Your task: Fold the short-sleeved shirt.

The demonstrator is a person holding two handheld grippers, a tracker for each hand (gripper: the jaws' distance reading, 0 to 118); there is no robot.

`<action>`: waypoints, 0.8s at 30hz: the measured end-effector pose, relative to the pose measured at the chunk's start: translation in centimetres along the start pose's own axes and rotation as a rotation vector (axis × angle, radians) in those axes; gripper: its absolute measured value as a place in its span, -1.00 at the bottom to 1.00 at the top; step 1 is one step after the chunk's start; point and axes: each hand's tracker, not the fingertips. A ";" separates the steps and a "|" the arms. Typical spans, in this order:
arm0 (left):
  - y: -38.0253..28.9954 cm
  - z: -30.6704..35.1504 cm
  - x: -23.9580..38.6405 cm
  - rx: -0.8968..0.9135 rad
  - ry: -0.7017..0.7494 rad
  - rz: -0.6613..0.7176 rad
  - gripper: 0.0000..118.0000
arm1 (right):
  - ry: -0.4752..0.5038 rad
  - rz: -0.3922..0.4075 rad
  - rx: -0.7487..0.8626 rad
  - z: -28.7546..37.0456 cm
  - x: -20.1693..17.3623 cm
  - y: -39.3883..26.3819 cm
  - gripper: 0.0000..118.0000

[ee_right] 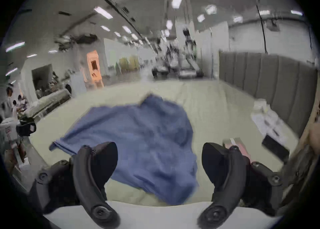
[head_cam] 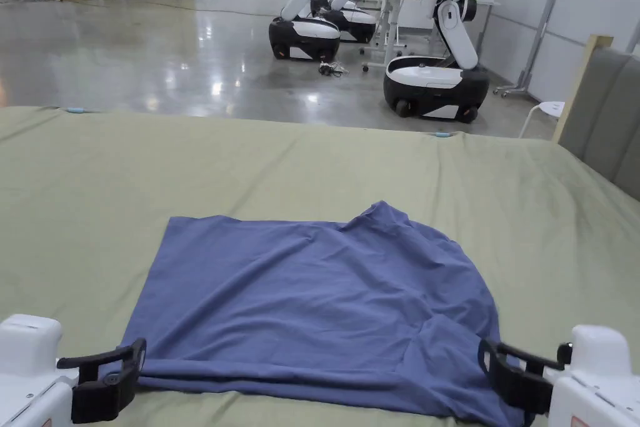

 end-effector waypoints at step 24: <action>-4.0 -8.8 -4.6 -0.441 0.008 0.058 0.79 | -0.056 -0.015 -0.114 -0.4 -0.8 -2.4 -0.92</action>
